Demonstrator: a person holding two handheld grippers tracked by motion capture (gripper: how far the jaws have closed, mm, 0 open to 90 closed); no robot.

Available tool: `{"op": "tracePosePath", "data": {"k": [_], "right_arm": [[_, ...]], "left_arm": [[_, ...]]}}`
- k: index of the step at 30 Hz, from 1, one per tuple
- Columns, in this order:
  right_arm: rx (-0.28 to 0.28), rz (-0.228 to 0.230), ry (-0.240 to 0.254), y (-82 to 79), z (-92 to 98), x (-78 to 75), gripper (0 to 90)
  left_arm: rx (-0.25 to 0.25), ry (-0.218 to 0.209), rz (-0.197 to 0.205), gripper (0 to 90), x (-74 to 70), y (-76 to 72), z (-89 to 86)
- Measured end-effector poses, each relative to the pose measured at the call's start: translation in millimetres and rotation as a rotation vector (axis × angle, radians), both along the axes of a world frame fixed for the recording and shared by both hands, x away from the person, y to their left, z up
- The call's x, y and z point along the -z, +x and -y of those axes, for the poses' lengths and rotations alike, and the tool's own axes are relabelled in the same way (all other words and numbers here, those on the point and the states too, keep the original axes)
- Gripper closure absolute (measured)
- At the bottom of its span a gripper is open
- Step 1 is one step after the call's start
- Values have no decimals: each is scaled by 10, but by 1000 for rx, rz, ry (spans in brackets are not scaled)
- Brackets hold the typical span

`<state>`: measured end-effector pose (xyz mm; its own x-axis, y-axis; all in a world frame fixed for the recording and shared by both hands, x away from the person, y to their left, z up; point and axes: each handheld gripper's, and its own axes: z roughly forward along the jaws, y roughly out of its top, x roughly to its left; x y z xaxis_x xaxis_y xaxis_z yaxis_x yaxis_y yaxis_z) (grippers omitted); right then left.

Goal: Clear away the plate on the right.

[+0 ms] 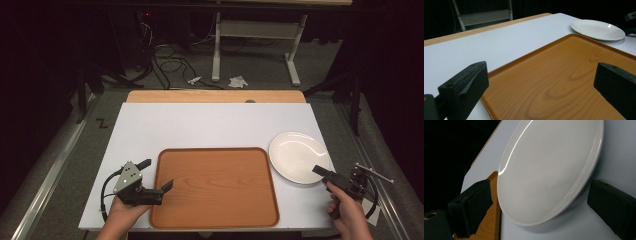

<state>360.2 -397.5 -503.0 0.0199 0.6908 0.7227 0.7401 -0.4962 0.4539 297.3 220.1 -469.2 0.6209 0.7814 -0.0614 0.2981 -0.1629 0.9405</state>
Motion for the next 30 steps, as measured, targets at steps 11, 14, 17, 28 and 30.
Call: {"op": "tracePosePath", "data": {"k": [11, 14, 17, 28, 30], "right_arm": [[24, -18, 35, 67, 65, 37, 203], [30, -25, 37, 83, 68, 40, 230], [28, -30, 19, 90, 64, 40, 258], [42, -36, -12, 84, 80, 54, 397], [44, -40, -21, 83, 79, 52, 423]], "left_arm": [[-2, 11, -5, 7, 13, -22, -7], [-2, 14, -5, 8, 16, -29, -9], [-3, 14, -6, 9, 15, -37, -19], [1, 13, -2, 18, 14, -48, -10], [5, 16, -3, 19, 12, -50, -5]]}}
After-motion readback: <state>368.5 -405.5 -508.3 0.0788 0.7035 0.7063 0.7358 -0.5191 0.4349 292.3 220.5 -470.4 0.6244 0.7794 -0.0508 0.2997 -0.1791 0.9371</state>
